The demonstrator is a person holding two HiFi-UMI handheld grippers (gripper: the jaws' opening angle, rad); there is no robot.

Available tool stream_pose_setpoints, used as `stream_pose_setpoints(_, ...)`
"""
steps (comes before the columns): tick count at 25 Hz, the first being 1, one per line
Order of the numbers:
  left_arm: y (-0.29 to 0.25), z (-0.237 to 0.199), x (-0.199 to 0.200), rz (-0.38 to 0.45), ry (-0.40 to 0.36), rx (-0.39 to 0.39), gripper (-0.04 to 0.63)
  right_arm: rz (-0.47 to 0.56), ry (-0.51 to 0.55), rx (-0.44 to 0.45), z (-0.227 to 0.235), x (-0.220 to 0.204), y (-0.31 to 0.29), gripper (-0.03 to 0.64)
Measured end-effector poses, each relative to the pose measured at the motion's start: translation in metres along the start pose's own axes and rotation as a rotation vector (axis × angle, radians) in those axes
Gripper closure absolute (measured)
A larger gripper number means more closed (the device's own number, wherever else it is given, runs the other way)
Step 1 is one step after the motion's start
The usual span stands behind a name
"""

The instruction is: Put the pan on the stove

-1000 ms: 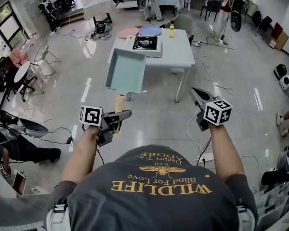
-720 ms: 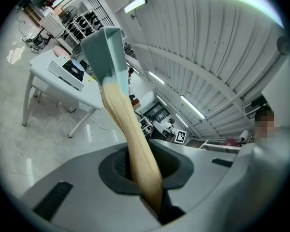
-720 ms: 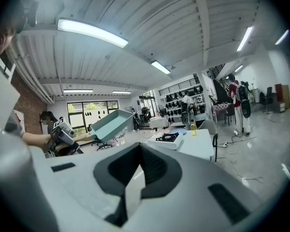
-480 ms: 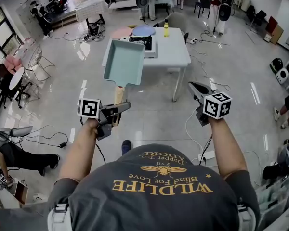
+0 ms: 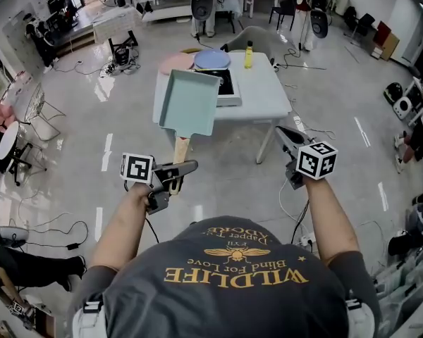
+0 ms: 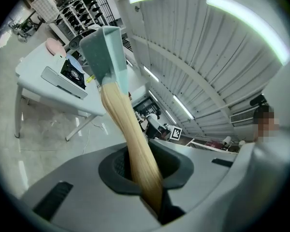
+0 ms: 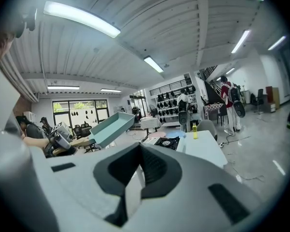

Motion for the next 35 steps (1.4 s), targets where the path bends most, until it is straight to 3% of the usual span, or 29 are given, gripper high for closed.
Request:
stream_pose_setpoints(8,0.098,-0.074,0.104,-0.072,-0.046,0.029,0.538,0.019,-0.026,-0.047,-0.024,0.046,-0.137,0.618)
stream_pose_setpoints(18,0.127,-0.121,0.184,-0.078,-0.053,0.016,0.538,0.012,-0.037,-0.061,0.005,0.076,-0.221,0.618)
stream_pose_setpoints(25,0.08,-0.156,0.227,-0.068,-0.032,0.049,0.538,0.012,-0.05,-0.014,0.084,0.081,-0.265,0.618)
stream_pose_setpoints(35,-0.052,-0.213,0.346,0.001,0.01,0.107,0.54,-0.012,-0.012,0.143,0.261,0.135,-0.364,0.618)
Point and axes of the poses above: the fingertips, and each gripper's own axes: y backward along the fingers, z to its right, x out of its top, the point moved 2 cm from there along y, backward along the fingers, and after that the axes turned 3 degrees about -z, right-handed, at the moved point
